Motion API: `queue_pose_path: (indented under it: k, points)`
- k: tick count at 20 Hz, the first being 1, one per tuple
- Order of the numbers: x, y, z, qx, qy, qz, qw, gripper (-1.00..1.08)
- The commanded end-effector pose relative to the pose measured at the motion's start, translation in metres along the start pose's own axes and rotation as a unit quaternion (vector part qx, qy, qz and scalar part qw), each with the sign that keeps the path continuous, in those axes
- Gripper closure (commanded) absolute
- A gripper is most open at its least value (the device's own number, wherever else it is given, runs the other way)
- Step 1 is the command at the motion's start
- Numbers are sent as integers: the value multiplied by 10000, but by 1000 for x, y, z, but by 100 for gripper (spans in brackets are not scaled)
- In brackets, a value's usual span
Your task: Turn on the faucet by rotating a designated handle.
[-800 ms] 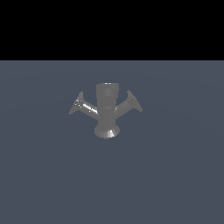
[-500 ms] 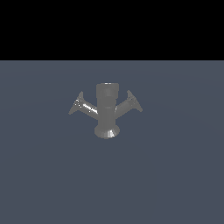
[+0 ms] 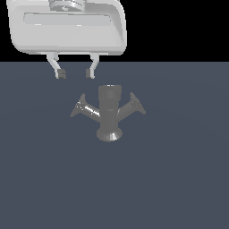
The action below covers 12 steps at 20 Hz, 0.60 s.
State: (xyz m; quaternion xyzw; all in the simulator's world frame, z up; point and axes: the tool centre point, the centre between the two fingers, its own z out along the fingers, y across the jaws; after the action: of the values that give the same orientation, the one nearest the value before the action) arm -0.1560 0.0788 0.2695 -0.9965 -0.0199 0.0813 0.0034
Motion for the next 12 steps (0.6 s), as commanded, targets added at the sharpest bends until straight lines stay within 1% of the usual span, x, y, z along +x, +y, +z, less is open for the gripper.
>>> queue_pose_path:
  k: [1, 2, 3, 4, 5, 6, 7, 8, 9, 10, 11, 12]
  points:
    - [26, -6, 23, -156, 125, -515, 9985, -6]
    - [45, -9, 20, -233, 306, -645, 9972, -3]
    - [48, -34, 32, -365, 304, -1125, 9925, 17]
    - [45, -47, 33, -400, 303, -1251, 9909, 17]
    - [49, -54, 45, -444, 298, -1516, 9870, 13]
    - [68, -14, 53, -527, 342, -1359, 9887, -5]
    - [66, -34, 69, -623, 273, -1646, 9840, -2]
    - [88, -43, 69, -674, 429, -2108, 9743, 80]
    - [82, -54, 66, -688, 472, -2236, 9711, 80]
    - [108, -43, 60, -681, 683, -2195, 9708, -4]
    - [93, 10, 102, -742, 266, -1958, 9775, 19]
    - [125, 16, 83, -834, 641, -1970, 9748, 78]
